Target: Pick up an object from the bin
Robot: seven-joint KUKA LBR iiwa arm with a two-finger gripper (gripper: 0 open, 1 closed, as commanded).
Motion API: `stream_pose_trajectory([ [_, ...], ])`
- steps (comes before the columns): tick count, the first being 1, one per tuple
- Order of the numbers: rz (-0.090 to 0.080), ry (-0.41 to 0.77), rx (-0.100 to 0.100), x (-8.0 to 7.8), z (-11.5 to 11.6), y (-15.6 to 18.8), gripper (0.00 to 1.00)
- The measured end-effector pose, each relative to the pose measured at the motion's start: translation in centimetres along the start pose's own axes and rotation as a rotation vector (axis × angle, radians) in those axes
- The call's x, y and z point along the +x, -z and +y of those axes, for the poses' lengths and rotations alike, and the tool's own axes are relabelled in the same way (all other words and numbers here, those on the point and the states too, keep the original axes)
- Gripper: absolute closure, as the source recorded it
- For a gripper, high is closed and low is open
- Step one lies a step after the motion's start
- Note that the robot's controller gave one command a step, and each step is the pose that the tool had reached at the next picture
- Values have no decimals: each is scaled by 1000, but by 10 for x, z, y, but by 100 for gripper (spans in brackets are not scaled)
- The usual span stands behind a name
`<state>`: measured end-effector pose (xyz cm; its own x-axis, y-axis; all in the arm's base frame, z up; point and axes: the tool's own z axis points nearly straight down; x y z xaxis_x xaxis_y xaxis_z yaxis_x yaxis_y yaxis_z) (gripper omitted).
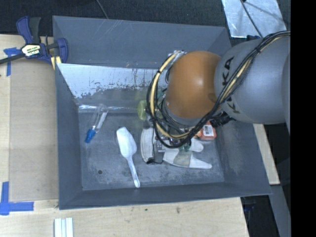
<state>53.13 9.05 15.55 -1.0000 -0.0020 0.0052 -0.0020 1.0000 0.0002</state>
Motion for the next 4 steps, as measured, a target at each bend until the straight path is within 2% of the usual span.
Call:
stream_pose_trajectory([
  [1, -8, -3, -1, -2, 0, 5, 0],
  [2, -7, 37, 1, -7, -71, -21, 0],
  [3, -11, 133, 1, -18, -99, -32, 0],
  [4, -10, 131, 1, -29, -107, -34, 0],
])
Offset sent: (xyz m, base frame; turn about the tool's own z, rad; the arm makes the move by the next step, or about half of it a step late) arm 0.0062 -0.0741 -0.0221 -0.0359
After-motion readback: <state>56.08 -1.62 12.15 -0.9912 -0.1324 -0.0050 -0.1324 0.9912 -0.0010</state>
